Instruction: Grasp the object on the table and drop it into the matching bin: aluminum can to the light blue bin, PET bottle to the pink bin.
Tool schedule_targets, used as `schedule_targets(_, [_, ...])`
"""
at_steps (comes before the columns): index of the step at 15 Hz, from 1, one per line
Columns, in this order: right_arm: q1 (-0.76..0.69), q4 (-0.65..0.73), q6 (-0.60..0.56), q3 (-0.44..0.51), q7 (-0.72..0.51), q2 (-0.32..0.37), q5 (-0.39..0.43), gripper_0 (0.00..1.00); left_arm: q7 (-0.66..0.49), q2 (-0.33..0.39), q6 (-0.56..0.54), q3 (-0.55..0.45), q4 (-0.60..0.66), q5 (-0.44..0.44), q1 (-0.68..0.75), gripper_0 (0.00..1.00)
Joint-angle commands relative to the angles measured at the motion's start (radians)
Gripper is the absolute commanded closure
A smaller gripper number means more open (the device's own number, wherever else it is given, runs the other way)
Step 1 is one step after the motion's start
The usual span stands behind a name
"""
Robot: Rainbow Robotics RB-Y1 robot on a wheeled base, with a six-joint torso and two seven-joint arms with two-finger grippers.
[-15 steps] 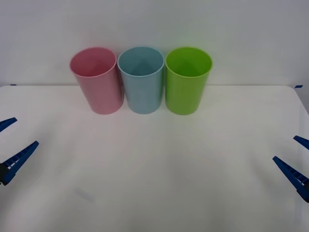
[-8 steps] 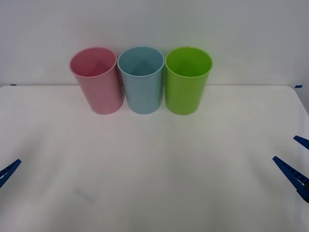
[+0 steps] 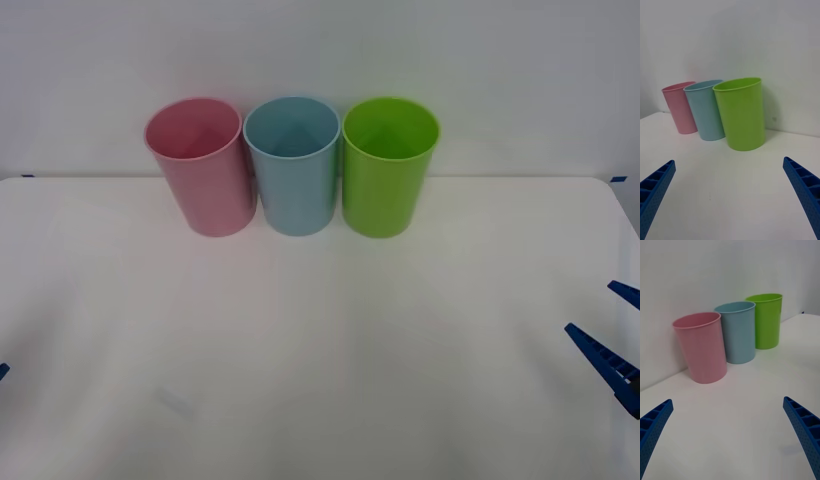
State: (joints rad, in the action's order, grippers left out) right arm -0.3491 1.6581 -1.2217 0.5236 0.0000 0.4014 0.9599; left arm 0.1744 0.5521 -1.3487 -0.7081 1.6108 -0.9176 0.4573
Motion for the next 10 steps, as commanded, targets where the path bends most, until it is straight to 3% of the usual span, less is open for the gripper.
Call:
schedule_targets(1, [0.0, 0.0, 0.0, 0.0, 0.0, 0.0, 0.0, 0.0, -0.003, 0.002, -0.006, -0.001, 0.0, 0.002, 0.018, 0.0])
schedule_targets(10, [0.0, 0.0, 0.0, 0.0, 0.0, 0.0, 0.0, 0.0, -0.012, 0.002, -0.023, 0.015, 0.001, -0.009, 0.032, 0.0])
